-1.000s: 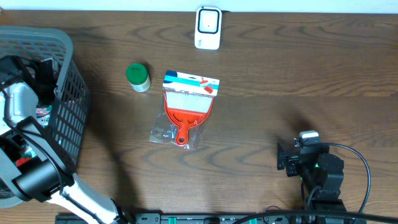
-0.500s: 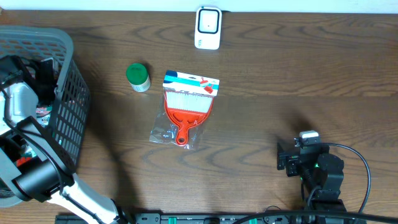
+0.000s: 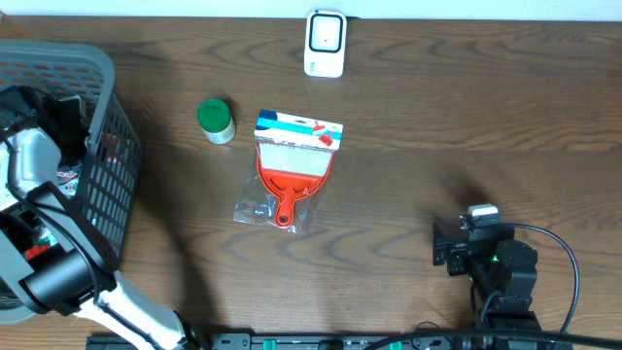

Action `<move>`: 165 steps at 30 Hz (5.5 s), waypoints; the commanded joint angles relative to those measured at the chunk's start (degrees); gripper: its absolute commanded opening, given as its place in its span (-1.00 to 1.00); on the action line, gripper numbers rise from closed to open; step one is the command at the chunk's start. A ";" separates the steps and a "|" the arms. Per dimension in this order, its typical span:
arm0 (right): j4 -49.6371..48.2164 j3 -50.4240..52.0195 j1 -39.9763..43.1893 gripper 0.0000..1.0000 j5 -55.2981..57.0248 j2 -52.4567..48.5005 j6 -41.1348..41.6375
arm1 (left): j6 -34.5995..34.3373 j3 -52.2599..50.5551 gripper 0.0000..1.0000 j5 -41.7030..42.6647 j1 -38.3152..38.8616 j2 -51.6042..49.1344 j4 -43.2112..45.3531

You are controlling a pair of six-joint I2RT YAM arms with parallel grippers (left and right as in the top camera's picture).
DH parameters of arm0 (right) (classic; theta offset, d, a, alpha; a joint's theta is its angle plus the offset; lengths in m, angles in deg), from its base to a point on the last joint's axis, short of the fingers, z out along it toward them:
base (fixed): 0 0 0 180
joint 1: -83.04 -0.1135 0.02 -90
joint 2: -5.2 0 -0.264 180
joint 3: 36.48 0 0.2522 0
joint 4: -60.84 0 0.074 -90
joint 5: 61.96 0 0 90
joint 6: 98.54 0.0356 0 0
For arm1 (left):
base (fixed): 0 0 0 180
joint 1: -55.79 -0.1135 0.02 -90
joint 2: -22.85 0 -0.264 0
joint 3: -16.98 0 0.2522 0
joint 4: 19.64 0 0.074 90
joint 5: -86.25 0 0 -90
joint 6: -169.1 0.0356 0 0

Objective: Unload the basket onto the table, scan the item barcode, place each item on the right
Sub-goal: 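Grasp the small orange-and-white box in the basket with the left gripper, then lift the orange box out and carry it toward the table center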

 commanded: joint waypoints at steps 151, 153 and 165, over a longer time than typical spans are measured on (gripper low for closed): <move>-0.63 0.20 0.15 0.98 0.48 -0.17 0.63 | -35.71 -0.09 -0.27 7.23 13.81 40.70 2.69; -0.68 0.17 0.15 0.98 0.48 -0.17 0.63 | -34.99 -0.09 -0.27 7.26 17.00 40.02 2.82; -1.16 0.17 0.15 0.98 0.48 -0.17 0.63 | -25.49 -0.09 -0.27 -6.82 35.56 22.18 -1.64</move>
